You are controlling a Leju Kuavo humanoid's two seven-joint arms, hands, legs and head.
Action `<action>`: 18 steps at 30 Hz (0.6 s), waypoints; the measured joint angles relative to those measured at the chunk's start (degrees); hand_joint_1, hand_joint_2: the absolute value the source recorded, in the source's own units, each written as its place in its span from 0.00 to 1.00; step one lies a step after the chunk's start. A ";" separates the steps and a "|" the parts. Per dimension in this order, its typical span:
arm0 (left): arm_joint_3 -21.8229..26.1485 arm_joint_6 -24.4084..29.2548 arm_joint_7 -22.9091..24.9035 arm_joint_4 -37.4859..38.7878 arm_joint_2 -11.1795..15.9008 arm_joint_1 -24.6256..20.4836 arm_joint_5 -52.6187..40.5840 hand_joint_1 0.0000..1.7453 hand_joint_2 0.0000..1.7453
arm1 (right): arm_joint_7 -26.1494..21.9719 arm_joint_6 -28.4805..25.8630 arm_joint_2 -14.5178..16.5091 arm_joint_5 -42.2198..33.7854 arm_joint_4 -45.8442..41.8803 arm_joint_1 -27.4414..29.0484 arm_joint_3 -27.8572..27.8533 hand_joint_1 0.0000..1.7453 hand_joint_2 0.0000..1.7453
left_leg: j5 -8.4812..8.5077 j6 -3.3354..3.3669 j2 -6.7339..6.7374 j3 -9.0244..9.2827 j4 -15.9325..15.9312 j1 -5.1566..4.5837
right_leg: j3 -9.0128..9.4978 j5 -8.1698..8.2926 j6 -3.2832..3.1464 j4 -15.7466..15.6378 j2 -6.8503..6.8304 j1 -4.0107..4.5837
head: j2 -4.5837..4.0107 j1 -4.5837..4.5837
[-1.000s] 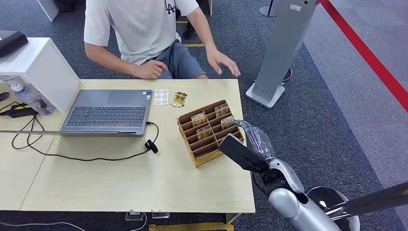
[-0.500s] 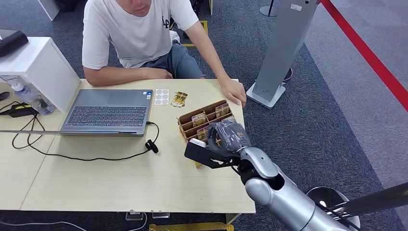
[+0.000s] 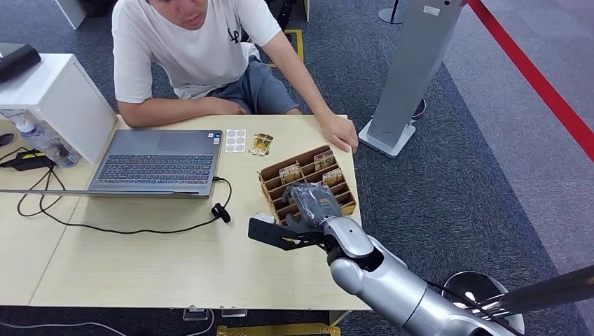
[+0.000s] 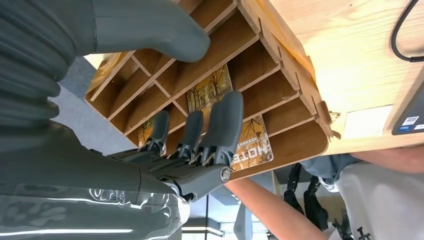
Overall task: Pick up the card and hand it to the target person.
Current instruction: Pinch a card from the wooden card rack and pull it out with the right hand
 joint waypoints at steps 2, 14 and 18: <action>-0.01 0.00 0.00 0.00 0.00 0.00 0.10 0.00 0.00 | 0.34 -0.71 0.32 0.76 0.94 -0.44 0.35 0.48 1.00 | 0.00 0.00 0.00 0.01 0.00 0.00 | 0.00 0.00 0.00 0.00 0.00 0.00 | 0.00 -0.01; -0.02 -0.02 0.00 0.00 0.00 0.16 0.67 0.00 0.00 | 4.31 -3.53 0.84 7.80 -1.28 -2.52 0.88 0.39 1.00 | 0.00 0.00 0.02 0.04 0.00 0.00 | 0.01 0.00 0.00 0.00 0.02 0.00 | 0.00 -0.02; -0.02 -0.08 0.00 0.00 -0.01 0.19 0.70 0.00 0.00 | 4.73 -3.29 0.84 8.45 -1.60 -2.91 0.87 0.39 1.00 | 0.00 0.00 0.02 0.04 0.00 0.00 | 0.01 0.00 0.00 0.00 0.02 0.00 | 0.00 -0.02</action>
